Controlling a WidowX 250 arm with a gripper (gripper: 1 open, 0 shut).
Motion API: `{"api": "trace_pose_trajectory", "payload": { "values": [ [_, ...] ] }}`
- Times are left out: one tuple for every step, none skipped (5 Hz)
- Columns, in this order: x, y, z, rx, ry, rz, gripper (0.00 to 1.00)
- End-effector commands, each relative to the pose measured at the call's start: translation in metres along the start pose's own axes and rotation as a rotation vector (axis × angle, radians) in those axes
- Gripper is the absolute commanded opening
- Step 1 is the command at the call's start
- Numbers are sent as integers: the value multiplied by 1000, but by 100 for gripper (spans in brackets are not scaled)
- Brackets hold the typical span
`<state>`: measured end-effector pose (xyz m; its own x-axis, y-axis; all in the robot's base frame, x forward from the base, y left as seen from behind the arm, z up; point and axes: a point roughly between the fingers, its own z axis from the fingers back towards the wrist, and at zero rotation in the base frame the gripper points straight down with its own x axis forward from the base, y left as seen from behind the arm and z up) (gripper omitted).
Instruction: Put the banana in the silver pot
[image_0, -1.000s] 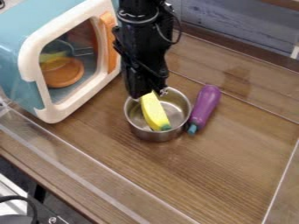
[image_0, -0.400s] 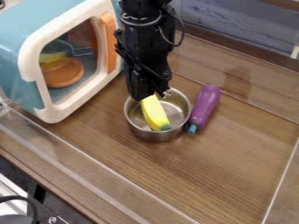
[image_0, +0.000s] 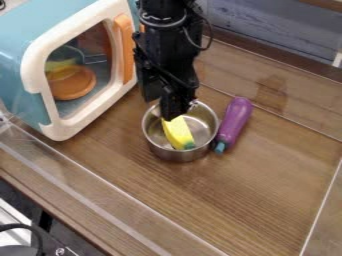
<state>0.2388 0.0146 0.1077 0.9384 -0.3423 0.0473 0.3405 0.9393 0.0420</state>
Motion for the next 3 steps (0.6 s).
{"api": "trace_pose_trajectory", "payload": {
  "values": [
    [11,2,12,17,-48,-4,100],
    [14,0,11,14,-49,2,100],
    [18,-3,10,13,-51,7,100]
  ]
}}
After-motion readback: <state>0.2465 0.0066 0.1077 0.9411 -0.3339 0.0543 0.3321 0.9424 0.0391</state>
